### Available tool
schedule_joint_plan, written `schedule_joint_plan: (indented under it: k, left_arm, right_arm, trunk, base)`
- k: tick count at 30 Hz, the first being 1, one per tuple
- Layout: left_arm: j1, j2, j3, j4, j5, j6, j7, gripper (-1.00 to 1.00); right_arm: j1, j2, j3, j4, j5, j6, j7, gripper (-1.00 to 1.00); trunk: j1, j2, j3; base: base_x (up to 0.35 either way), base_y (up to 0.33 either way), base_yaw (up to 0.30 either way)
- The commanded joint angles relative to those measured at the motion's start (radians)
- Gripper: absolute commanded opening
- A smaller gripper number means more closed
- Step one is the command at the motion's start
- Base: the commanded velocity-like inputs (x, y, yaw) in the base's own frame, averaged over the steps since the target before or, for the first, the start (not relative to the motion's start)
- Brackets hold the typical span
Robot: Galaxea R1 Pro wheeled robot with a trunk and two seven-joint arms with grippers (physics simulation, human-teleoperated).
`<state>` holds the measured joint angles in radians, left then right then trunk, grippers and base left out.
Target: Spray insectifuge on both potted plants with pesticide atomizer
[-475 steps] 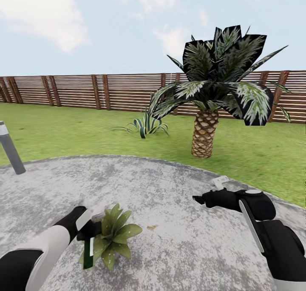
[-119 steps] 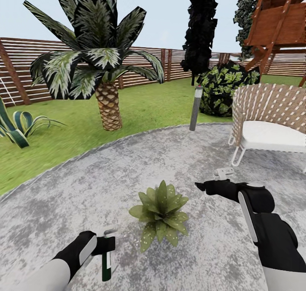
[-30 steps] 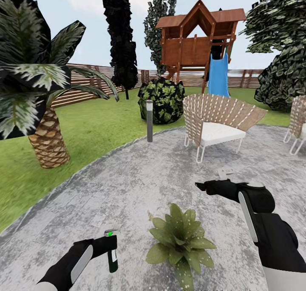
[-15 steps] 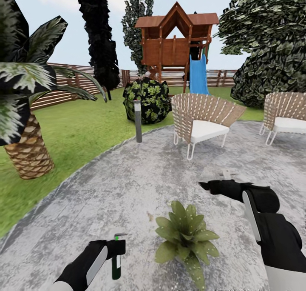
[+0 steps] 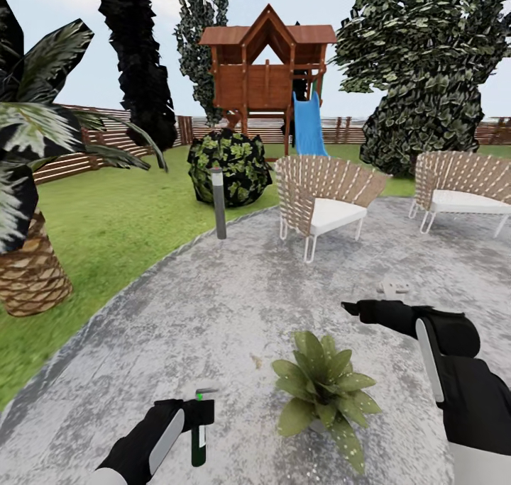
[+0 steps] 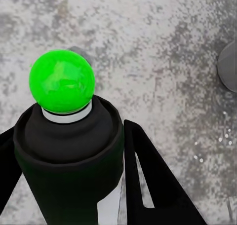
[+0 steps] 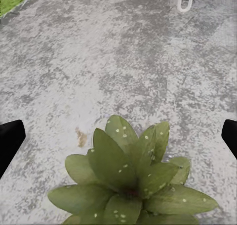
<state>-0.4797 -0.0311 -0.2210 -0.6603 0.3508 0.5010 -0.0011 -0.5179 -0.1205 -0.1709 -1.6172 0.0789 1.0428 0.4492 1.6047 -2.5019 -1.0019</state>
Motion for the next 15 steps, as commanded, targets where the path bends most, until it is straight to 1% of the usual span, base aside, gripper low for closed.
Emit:
schedule_joint_plan:
  k: [1,3,4,5,6,7,8,9,10,11,12,13,15]
  left_arm:
    - [0.000,-0.001,-0.001,-0.002,0.002,0.004,0.000,-1.00]
    - [0.000,-0.004,-0.001,-0.004,0.002,0.004,0.000,-1.00]
    - [0.000,-0.006,-0.001,-0.006,0.002,0.004,0.000,-1.00]
    - [0.000,-0.006,-0.001,-0.006,0.001,0.004,0.000,-1.00]
    - [0.000,-0.009,-0.001,-0.010,0.001,0.004,-0.001,-1.00]
    - [-0.002,-0.015,-0.001,-0.021,0.001,0.007,-0.002,-1.00]
    - [-0.011,-0.027,-0.001,-0.053,0.000,0.044,0.000,-1.00]
    - [-0.015,-0.037,-0.001,-0.061,-0.001,0.057,0.002,-1.00]
    - [-0.023,-0.053,-0.002,-0.068,-0.008,0.072,0.010,-1.00]
    - [-0.029,-0.072,-0.002,-0.071,-0.031,0.081,0.015,-1.00]
    - [-0.031,-0.082,-0.002,-0.072,-0.050,0.085,0.016,-1.00]
    - [-0.032,-0.088,-0.002,-0.073,-0.063,0.088,0.017,-1.00]
    - [-0.033,-0.095,-0.003,-0.073,-0.078,0.090,0.019,-1.00]
  right_arm:
    - [0.001,0.000,-0.005,-0.001,0.007,0.004,0.009,1.00]
    - [0.002,0.001,-0.008,-0.001,0.006,0.004,0.009,1.00]
    - [0.003,0.006,-0.008,-0.001,0.006,0.004,0.007,1.00]
    - [0.004,0.008,-0.007,-0.001,0.006,0.004,0.007,1.00]
    - [0.012,0.003,-0.013,-0.001,0.006,0.004,0.007,1.00]
    - [0.026,-0.017,-0.038,-0.001,0.006,0.004,0.007,1.00]
    - [0.038,-0.061,-0.060,-0.001,0.006,0.004,0.007,1.00]
    - [0.040,-0.066,-0.061,-0.001,0.010,0.004,0.007,1.00]
    - [0.045,-0.071,-0.061,-0.001,0.014,0.004,0.007,1.00]
    - [0.050,-0.073,-0.059,-0.001,0.017,0.004,0.007,1.00]
    - [0.053,-0.074,-0.058,-0.001,0.018,0.004,0.006,1.00]
    - [0.055,-0.075,-0.054,-0.001,0.019,0.004,0.006,1.00]
    - [0.056,-0.075,-0.043,-0.001,0.020,0.004,0.006,1.00]
  trunk:
    - [0.000,0.000,-0.001]
    - [0.000,0.000,-0.001]
    - [0.000,0.000,-0.001]
    - [0.000,0.000,-0.001]
    - [0.000,0.000,-0.001]
    - [0.000,0.000,-0.001]
    - [0.000,0.000,-0.001]
    - [0.000,0.000,-0.001]
    - [0.000,0.000,-0.001]
    - [0.000,0.000,-0.001]
    - [0.000,0.000,-0.001]
    - [0.000,0.000,-0.001]
    - [0.000,0.000,-0.001]
  base:
    - [0.000,0.343,-0.016]
    - [0.000,0.343,-0.010]
    - [0.000,0.343,-0.053]
    - [0.000,0.343,-0.133]
    - [0.000,0.343,-0.241]
    - [0.000,0.343,-0.263]
    - [0.000,0.343,-0.276]
    - [0.000,0.343,-0.277]
    - [0.000,0.343,-0.278]
    - [0.000,0.343,-0.278]
    - [0.000,0.343,-0.278]
    - [0.000,0.343,-0.279]
    - [0.000,0.342,-0.279]
